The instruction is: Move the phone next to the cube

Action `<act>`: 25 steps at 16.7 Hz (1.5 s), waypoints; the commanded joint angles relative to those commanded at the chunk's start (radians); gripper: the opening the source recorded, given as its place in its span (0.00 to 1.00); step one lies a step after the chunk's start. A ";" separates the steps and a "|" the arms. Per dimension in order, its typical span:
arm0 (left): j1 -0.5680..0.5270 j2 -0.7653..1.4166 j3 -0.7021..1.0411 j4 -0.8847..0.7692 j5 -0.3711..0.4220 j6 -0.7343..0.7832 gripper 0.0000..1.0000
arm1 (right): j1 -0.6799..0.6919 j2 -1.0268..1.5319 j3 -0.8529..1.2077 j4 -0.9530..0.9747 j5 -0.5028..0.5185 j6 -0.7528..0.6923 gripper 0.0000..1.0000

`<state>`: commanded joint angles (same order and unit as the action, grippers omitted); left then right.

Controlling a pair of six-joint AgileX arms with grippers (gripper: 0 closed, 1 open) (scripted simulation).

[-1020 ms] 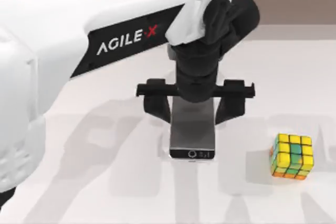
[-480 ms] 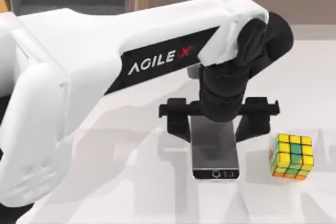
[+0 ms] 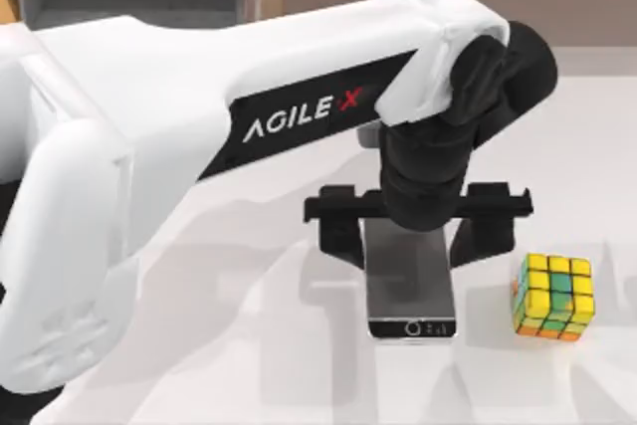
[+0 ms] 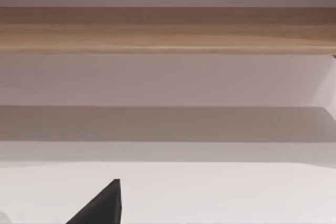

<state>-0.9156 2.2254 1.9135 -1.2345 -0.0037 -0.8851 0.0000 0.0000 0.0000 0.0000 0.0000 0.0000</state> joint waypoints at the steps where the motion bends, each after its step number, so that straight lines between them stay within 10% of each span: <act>1: -0.001 0.000 -0.001 0.006 0.001 0.000 0.00 | 0.000 0.000 0.000 0.000 0.000 0.000 1.00; 25: 0.001 0.043 -0.153 0.178 -0.001 0.001 0.00 | 0.000 0.000 0.000 0.000 0.000 0.000 1.00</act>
<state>-0.9150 2.2679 1.7600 -1.0564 -0.0051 -0.8838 0.0000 0.0000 0.0000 0.0000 0.0000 0.0000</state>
